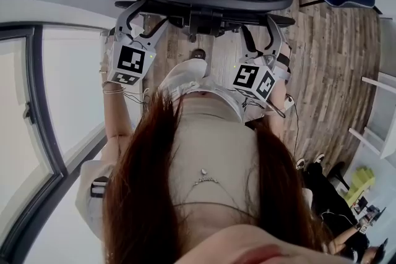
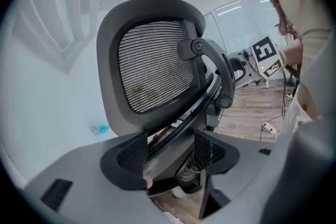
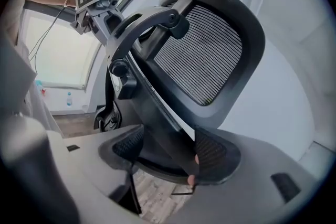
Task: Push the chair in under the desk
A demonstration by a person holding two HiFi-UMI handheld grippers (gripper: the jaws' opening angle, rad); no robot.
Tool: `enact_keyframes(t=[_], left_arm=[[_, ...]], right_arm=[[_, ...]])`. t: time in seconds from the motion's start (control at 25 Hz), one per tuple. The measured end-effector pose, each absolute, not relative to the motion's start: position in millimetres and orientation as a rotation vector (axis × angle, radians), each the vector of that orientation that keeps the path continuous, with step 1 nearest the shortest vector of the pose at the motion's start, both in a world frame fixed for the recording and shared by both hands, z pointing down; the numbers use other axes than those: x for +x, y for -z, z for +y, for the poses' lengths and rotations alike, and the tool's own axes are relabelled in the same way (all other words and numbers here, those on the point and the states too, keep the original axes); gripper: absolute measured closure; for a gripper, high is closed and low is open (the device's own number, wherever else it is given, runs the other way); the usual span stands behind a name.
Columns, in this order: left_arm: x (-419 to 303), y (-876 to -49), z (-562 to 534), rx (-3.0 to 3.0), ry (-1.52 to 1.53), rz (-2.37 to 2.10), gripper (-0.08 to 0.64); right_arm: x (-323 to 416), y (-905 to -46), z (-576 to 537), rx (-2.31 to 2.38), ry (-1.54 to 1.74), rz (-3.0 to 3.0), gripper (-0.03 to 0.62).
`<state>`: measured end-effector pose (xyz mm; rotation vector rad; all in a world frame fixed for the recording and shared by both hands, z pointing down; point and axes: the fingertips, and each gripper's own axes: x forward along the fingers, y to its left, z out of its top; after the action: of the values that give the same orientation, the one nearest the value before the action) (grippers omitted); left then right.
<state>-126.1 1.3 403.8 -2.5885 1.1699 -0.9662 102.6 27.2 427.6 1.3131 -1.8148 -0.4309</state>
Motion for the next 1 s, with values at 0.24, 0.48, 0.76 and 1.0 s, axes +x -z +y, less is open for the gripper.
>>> enact_keyframes(t=[0.24,0.48,0.76,1.0], left_arm=[[-130.0,-404.4,-10.8,-2.590,0.968,1.175,0.279],[-135.0,-404.0,-23.2,-2.587,0.965,1.167,0.279],[-140.4,-403.8,-36.5,-2.586,0.952,1.161,0.279],[-142.7,-403.6,-48.8,-2.578,0.932,1.152,0.279]], right_arm=[[99.7,-426.1,13.8,1.297,0.408,-1.815,0.288],[97.2,-428.6,0.8,1.245,0.411,-1.773,0.290],[92.2,-427.3,-11.4,1.253,0.398,-1.767,0.299],[89.9,-427.9,-22.8,1.258,0.394,-1.751,0.299]])
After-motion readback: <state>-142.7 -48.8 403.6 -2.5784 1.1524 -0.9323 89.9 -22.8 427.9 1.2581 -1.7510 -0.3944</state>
